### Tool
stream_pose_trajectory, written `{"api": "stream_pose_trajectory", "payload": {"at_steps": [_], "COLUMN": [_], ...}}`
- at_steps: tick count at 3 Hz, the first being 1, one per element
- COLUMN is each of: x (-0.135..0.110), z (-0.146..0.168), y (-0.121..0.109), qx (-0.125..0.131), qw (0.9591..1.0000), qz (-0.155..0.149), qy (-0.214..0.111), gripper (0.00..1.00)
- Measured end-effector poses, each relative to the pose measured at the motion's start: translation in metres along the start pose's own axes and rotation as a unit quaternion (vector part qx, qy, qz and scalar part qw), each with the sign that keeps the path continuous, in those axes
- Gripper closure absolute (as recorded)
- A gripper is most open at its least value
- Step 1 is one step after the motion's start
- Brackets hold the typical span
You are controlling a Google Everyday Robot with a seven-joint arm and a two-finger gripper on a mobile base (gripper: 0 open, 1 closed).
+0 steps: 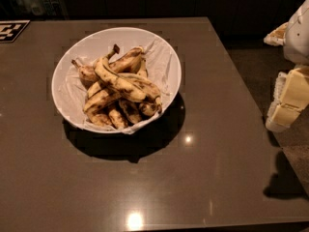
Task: Pick banana from white bowl
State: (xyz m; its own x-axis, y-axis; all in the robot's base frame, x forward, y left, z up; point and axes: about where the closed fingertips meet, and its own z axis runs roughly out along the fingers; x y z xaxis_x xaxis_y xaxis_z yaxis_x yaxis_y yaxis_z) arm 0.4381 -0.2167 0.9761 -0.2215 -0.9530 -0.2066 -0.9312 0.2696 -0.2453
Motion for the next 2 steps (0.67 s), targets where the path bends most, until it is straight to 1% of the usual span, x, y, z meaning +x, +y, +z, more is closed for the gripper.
{"api": "stream_pose_trajectory", "payload": {"at_steps": [2], "x": [-0.0027], "z": [-0.0022], "y": [0.0000], "qx": [0.003], "qw": [1.0000], "qz": [0.002], "qy": [0.007], "gripper": [0.00]}}
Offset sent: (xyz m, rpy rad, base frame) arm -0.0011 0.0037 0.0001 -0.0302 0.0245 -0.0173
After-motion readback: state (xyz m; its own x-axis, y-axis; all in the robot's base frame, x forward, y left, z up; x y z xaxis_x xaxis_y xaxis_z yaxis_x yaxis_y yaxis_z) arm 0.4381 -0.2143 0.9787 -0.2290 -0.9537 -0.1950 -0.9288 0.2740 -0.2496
